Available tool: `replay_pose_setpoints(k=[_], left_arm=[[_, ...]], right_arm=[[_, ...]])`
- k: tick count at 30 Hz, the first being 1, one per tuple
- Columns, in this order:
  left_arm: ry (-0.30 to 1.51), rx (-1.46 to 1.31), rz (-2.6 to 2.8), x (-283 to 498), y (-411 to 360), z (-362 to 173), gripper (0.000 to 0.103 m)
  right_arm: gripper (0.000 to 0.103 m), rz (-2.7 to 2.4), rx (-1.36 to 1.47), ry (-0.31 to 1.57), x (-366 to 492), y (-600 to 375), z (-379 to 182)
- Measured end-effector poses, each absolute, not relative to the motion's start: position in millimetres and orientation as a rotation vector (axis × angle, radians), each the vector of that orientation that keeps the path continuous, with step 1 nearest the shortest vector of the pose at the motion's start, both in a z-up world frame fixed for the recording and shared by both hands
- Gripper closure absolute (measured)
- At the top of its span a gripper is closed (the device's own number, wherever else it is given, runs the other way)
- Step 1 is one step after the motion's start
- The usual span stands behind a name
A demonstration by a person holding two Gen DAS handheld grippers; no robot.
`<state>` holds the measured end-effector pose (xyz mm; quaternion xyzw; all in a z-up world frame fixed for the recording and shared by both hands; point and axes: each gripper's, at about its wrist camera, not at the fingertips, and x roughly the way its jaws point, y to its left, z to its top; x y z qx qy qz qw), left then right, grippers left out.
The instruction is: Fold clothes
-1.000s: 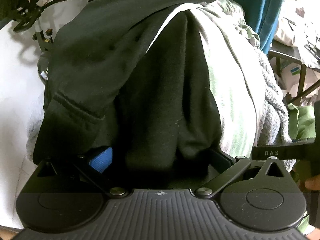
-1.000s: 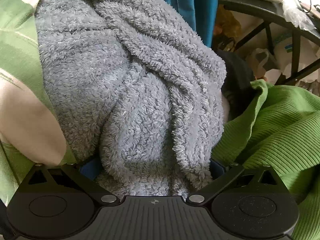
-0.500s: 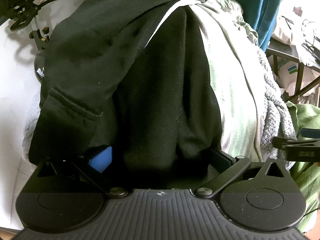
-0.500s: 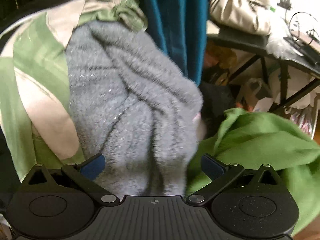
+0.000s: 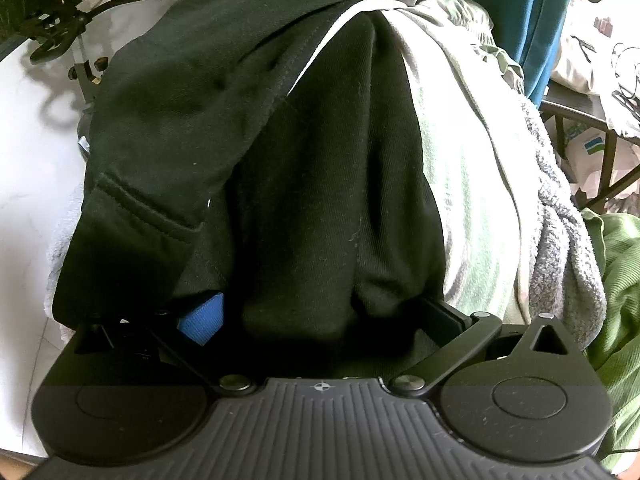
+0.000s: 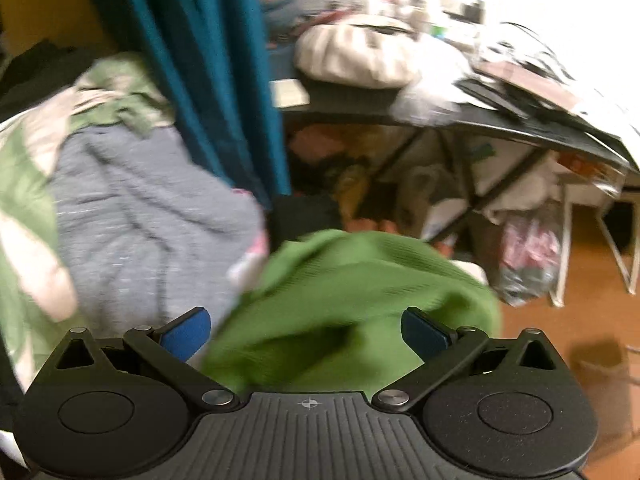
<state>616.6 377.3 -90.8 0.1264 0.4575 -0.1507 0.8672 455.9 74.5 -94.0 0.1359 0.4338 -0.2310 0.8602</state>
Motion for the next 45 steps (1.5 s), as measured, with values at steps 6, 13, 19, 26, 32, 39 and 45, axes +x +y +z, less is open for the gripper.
replay_pose_setpoints(k=[6, 13, 19, 26, 32, 39, 45], left_arm=[[0.931, 0.258, -0.308, 611, 379, -91, 0.000], [0.962, 0.215, -0.250, 608, 380, -88, 0.000], [1.001, 0.232, -0.208, 594, 371, -82, 0.000], [0.994, 0.222, -0.142, 568, 345, -74, 0.000], [0.977, 0.197, -0.205, 536, 306, -69, 0.000], [1.027, 0.200, -0.318, 494, 247, -97, 0.000], [1.065, 0.228, -0.457, 476, 207, -116, 0.000]], right_arm=[[0.001, -0.569, 0.294, 0.962, 436, 52, -106], [0.001, -0.553, 0.346, 0.988, 427, 40, -127], [0.001, -0.476, 0.358, 0.985, 428, 27, -130], [0.001, -0.395, 0.373, 0.962, 426, -2, -126], [0.001, -0.358, 0.412, 0.976, 414, -35, -135], [0.001, -0.325, 0.407, 0.987, 398, -56, -140], [0.001, -0.303, 0.408, 0.994, 385, -73, -143]])
